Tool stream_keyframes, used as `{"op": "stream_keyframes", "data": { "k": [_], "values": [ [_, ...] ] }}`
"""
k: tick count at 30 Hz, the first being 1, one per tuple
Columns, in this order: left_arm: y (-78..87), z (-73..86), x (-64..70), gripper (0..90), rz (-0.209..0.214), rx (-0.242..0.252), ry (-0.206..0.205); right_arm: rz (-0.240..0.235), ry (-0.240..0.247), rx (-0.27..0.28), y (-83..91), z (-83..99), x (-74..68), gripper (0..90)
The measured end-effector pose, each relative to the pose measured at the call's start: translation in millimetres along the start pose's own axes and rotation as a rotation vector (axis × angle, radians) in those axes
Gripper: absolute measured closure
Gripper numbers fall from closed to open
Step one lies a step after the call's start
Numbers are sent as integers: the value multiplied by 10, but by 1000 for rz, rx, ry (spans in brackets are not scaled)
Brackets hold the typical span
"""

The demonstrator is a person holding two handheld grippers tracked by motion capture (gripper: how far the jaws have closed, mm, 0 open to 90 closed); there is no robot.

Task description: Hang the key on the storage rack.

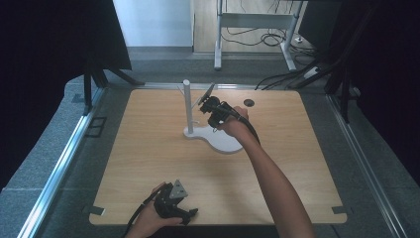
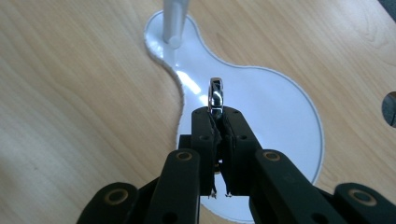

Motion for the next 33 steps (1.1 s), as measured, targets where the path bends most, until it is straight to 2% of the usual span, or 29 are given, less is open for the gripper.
{"op": "stream_keyframes", "data": {
  "k": [8, 13, 23, 33],
  "values": [
    [8, -4, -3, 108, 6, -5, 9, 17, -23, -3, -53, -79, 132, 843],
    [16, -1, -13, 108, 19, -2, 13, 31, -37, 0, -121, -234, 239, 843],
    [25, 5, -24, 108, 27, 1, 13, 38, -35, -8, -259, -458, 283, 843],
    [28, 4, -33, 108, 34, 2, 15, 57, -59, 14, -226, -589, 410, 843]
  ]
}}
Point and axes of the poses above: each handheld gripper's, and its own axes: y roughly backward along the jaws, z roughly out of its underside, x roughly to its right, the point moved 1 cm from there along -y, roughly forward along the jaws, and after that the axes turned 14 degrees about x, right-handed, at the moved point
